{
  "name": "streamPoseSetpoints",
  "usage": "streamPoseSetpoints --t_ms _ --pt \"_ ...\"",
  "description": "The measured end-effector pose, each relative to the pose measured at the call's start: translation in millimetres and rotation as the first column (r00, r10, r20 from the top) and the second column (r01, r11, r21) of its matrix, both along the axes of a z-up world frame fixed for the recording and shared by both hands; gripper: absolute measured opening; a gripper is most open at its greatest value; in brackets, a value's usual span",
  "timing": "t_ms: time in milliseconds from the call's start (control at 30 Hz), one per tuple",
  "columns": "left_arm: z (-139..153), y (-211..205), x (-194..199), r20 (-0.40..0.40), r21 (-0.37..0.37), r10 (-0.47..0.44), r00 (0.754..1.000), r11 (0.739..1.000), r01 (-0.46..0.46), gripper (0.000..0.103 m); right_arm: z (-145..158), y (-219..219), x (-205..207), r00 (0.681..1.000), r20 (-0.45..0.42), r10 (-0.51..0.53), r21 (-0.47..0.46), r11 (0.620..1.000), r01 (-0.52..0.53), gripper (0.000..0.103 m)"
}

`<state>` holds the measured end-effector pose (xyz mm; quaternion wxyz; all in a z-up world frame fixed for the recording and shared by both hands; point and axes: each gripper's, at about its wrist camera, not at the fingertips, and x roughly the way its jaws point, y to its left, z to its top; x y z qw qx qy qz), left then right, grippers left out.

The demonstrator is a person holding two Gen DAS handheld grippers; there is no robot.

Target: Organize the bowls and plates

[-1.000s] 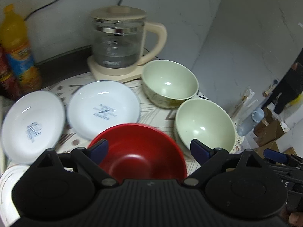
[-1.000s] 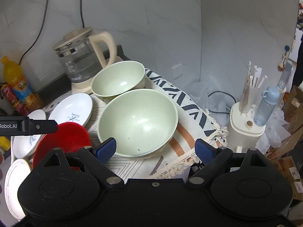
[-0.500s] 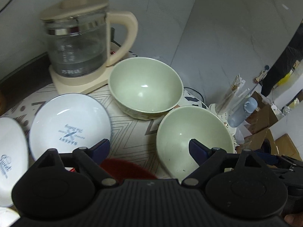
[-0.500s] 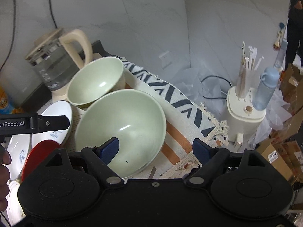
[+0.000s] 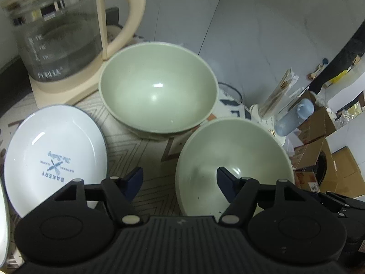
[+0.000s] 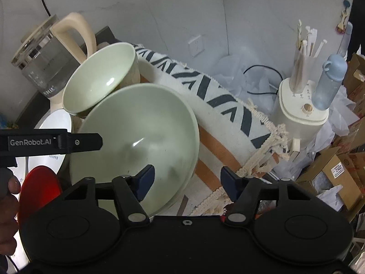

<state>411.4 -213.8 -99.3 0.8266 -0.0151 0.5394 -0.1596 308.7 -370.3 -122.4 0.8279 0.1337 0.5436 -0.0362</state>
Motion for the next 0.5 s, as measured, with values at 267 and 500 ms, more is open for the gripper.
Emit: streamPoseSetpoints --t_ms 267,500 --pt "-14 -5 3 -0.058 -0.009 0.033 0.998 0.999 -0.034 0.050 -19 1 6 0.997 -0.050 0.060 0.050 0.997 -0.057 0.022" --pt "-15 -7 1 -0.077 -0.021 0.094 0.993 0.995 -0.096 0.028 -19 -2 9 0.994 -0.029 0.107 0.059 0.993 -0.105 0.019"
